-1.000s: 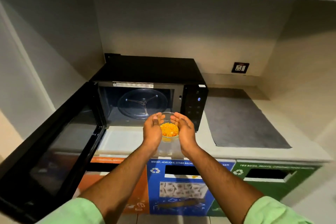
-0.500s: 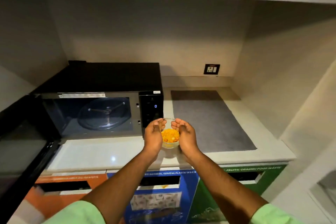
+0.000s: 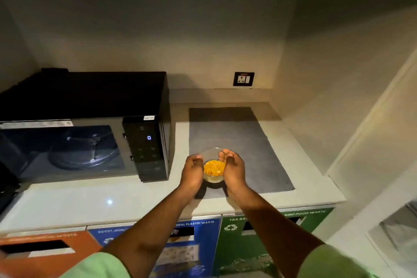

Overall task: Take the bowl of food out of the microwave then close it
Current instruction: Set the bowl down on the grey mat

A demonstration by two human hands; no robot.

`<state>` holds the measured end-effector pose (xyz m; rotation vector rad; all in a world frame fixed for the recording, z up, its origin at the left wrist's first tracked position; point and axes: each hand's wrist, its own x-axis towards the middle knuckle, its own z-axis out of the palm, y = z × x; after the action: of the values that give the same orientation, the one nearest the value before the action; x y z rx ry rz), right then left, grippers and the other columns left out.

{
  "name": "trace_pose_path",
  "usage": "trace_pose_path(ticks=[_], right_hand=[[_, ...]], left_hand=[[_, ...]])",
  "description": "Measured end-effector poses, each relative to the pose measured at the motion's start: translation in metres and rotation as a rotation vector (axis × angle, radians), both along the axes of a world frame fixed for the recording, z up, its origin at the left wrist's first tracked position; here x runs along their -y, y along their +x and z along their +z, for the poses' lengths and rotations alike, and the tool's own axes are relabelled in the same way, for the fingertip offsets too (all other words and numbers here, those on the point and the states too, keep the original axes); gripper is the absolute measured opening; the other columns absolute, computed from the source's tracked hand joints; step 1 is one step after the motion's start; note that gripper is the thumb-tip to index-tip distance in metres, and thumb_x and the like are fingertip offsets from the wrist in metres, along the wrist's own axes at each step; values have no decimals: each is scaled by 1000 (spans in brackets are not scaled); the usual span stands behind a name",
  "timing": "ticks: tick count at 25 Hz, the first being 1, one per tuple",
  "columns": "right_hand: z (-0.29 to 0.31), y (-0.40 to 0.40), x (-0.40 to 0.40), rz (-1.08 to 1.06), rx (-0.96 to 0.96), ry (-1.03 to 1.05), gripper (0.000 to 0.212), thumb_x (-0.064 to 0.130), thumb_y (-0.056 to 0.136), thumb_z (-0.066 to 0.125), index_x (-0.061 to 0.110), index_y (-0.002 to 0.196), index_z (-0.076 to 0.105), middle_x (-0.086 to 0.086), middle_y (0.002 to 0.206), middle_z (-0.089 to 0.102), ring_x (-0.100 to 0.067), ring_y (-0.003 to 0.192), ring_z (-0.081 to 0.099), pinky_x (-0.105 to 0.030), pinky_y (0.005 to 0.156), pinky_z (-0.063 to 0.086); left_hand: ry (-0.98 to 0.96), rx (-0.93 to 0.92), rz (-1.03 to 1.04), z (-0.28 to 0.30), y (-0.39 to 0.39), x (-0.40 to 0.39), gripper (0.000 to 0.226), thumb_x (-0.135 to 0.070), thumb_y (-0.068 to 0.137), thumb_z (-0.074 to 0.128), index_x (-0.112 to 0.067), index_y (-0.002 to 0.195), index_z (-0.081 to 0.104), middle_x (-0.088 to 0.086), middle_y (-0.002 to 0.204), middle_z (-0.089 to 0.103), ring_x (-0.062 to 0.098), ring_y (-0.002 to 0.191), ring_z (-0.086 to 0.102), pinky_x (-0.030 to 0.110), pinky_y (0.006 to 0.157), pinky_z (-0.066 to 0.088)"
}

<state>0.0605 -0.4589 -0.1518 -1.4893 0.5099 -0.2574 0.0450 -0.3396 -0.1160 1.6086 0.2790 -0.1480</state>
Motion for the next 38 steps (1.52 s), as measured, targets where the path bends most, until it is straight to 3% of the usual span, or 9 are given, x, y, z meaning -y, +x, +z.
trace_pose_path(ticks=[4,10,15,19,22,27,31,35,38], right_hand=[[-13,28,15,-93,-8,57,31,32,106,43,22,123,66,-6,128,70,-28,119,66,-50,108,51],[-19,71,45,-16,27,76,26,6,105,45,-3,125,58,-26,129,62,-39,118,59,-47,105,49],[-23,87,75,101,-35,-39,23,3,99,55,4,117,69,-20,119,71,-27,100,68,-35,87,60],[-35,86,103,126,24,-96,25,9,101,54,12,92,77,-7,91,76,-19,88,70,-43,86,54],[-43,84,115,175,65,-300,20,21,100,61,11,108,76,-10,107,77,-25,106,72,-47,98,57],[-53,87,121,170,68,-407,28,3,101,54,1,126,67,-18,128,69,-29,125,62,-41,111,49],[-44,90,116,132,-2,-369,28,-1,101,51,-4,126,65,-22,127,68,-23,116,62,-10,91,48],[-42,89,111,85,-156,-276,28,7,104,48,-1,120,68,-23,119,70,-34,114,65,-48,101,53],[-41,82,111,29,-254,-249,28,17,104,47,0,117,66,-18,112,68,-33,106,64,-48,97,52]], left_hand=[[18,-86,-88,-13,23,20,29,-15,96,47,-7,121,61,16,110,68,32,103,64,42,94,51],[-3,-88,-229,-13,73,40,28,-10,93,53,2,112,69,14,80,65,25,66,57,29,61,48],[-70,-57,-205,-25,114,52,30,-1,90,60,3,118,68,27,119,69,40,112,66,52,102,52],[92,-68,-233,-28,135,63,21,-19,94,59,-5,99,73,17,103,72,29,96,65,40,88,52],[228,-91,-287,-29,138,74,30,-37,95,58,-18,111,73,7,109,73,26,104,65,38,95,52],[189,-39,-264,-38,142,86,32,-12,96,59,-9,126,67,13,126,69,25,119,61,3,64,44],[255,-32,-248,-44,149,88,36,-13,96,56,-12,131,65,7,132,66,25,124,58,23,88,42],[326,-52,-329,-60,148,86,35,-23,97,54,-9,129,61,8,125,64,31,125,57,30,91,42],[349,-122,-361,-65,138,73,56,-31,98,52,-6,147,41,17,152,47,36,139,45,43,114,38]])
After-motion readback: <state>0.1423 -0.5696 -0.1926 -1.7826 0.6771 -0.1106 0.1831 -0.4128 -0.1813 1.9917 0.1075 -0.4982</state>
